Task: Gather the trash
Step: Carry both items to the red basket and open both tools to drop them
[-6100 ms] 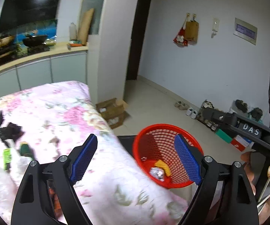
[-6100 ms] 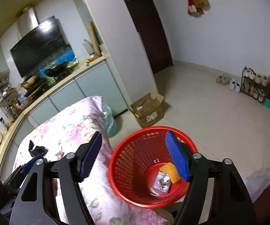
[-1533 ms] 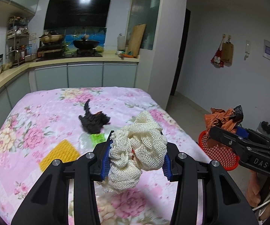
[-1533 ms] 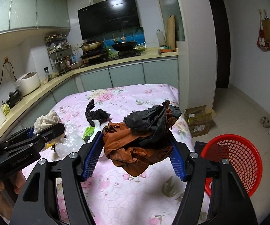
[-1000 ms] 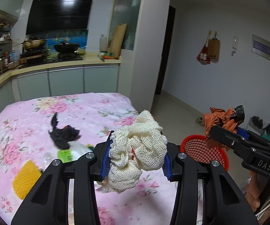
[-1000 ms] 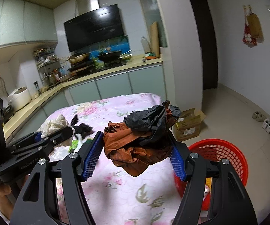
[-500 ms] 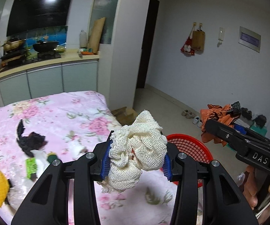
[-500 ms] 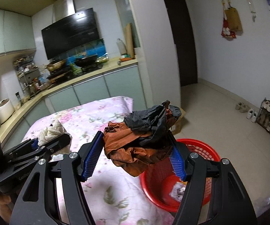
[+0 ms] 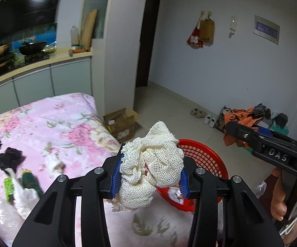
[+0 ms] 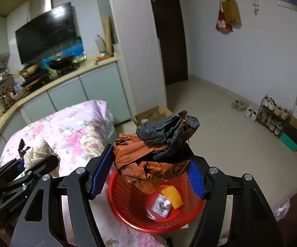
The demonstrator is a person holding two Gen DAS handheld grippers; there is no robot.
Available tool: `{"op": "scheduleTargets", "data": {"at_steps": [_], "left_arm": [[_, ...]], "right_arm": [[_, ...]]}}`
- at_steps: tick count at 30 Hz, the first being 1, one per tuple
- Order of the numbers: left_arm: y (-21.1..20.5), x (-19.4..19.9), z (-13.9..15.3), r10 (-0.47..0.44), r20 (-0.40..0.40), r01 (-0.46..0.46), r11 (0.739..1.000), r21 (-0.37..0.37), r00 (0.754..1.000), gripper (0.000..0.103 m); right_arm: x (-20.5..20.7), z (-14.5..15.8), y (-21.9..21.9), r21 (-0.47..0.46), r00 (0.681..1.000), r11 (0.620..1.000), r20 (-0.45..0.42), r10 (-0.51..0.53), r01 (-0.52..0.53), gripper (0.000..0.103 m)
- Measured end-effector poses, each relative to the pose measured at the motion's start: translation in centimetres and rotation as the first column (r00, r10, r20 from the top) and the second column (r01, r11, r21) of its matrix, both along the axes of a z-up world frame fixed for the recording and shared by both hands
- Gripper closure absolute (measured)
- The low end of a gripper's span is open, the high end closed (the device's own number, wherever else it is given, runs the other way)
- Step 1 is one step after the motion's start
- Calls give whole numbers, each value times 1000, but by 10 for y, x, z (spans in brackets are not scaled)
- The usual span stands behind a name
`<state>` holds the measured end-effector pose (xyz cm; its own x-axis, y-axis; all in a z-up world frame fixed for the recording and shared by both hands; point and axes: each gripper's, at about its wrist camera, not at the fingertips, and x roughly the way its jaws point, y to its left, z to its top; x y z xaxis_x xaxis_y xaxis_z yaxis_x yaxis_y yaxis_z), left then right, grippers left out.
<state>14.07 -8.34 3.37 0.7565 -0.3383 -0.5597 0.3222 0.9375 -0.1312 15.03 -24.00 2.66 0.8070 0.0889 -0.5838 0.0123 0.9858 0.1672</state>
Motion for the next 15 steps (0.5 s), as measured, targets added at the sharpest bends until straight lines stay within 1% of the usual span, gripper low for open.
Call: {"op": "scheduleTargets", "data": {"at_steps": [8,15], "left_arm": [[-44,21,-30,-89,-91,89,996,6,992,61],[-80,30,-59,-139,-154,146,988,39,978,61]], "right_arm": [[11,-15,-19,28,995,997,-69,-66,68,39],[20,-26,-30,62,989,993,-119,-88,96,38]]}}
